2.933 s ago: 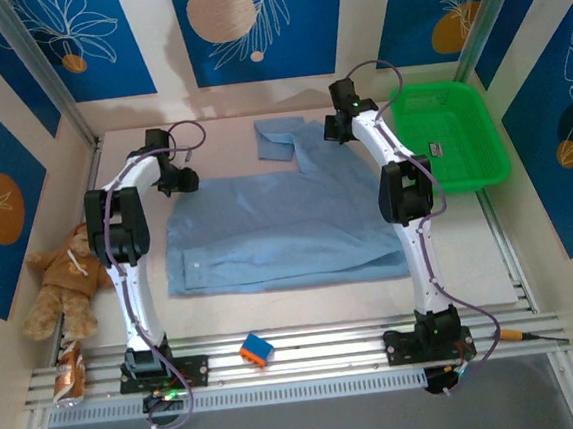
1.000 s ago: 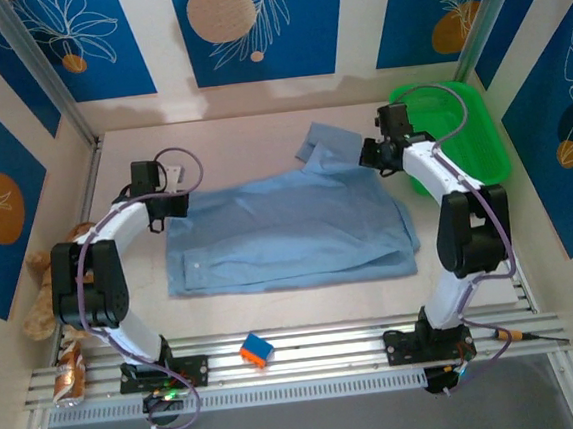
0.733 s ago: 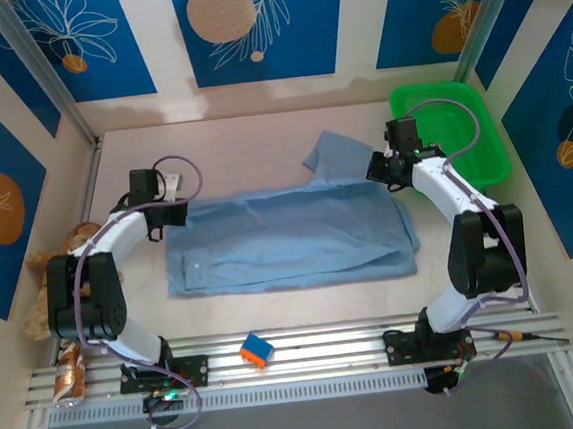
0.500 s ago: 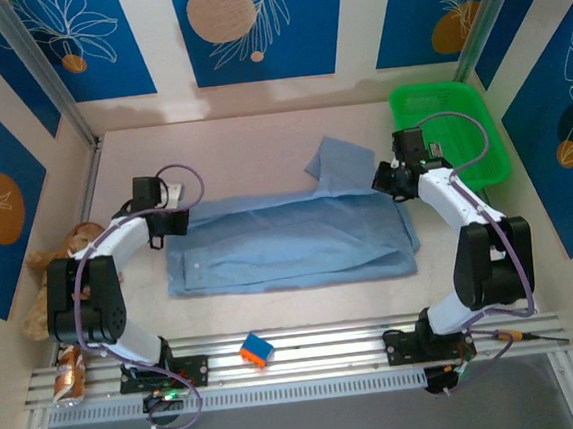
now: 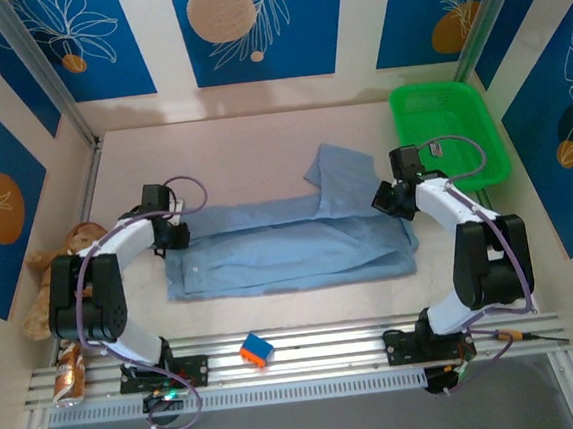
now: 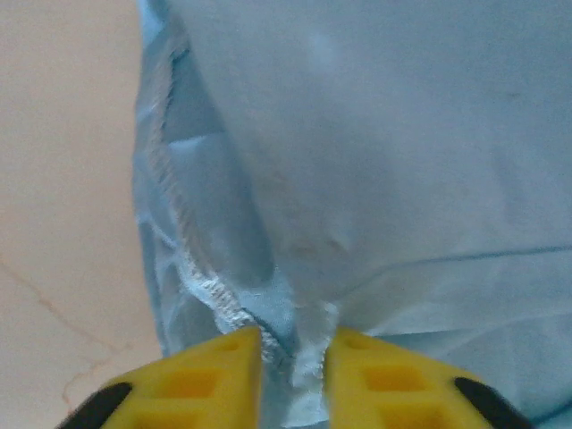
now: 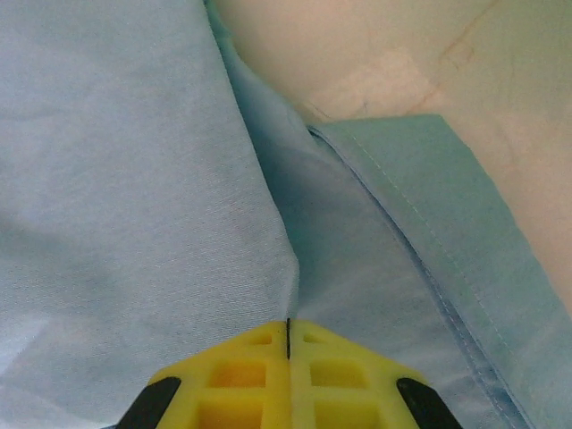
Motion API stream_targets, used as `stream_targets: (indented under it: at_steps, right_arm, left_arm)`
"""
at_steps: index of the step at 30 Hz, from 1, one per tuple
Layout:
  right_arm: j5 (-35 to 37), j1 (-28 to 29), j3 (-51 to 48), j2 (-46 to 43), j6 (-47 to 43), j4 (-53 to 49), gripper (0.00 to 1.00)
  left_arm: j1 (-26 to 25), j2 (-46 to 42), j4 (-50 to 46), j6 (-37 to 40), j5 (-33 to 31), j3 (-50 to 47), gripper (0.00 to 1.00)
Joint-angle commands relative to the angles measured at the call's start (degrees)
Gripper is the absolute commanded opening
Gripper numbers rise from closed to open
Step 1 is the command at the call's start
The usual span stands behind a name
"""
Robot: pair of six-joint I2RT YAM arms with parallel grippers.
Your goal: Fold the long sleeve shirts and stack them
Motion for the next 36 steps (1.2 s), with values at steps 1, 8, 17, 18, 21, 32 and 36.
stream_targets:
  at_steps: [1,8,17,18,21,32,36]
  right_arm:
    - [0.2,0.9,0.4,2.0,0.6,-2.5,0.13]
    - [2.9,2.1,8.4,-4.2,-2.9,-10.0,0.62]
    - [1.5,-0.4,30.7,10.9,-9.8,-12.3,0.70]
    - [0.6,-1.0,33.4,14.4,-10.3,-12.4,0.70]
    - [0.6,-1.1,40.8,23.0,-11.2,-13.1,0.69]
    - [2.5,0.2,56.1,43.4,-10.7,-15.7,0.66]
    - [3.0,0.4,59.2,46.8,-9.8,-17.6,0.65]
  left_arm:
    - [0.0,-0.8,-3.0,-3.9,-4.5,1.9,0.51]
    - [-2.1,-13.2,-4.4,-11.9,-1.5,7.1,0.79]
    - [-16.8,-2.1,0.9,-15.5,15.8,18.5,0.88]
    - [-17.9,-0.1,1.6,-16.1,15.5,19.3,0.87]
    - [-19.1,4.7,5.0,-19.8,16.9,19.4,0.87]
    - [-19.5,14.5,12.6,-25.4,15.4,14.4,0.85]
    - [-19.5,15.3,13.4,-25.4,14.6,13.0,0.85]
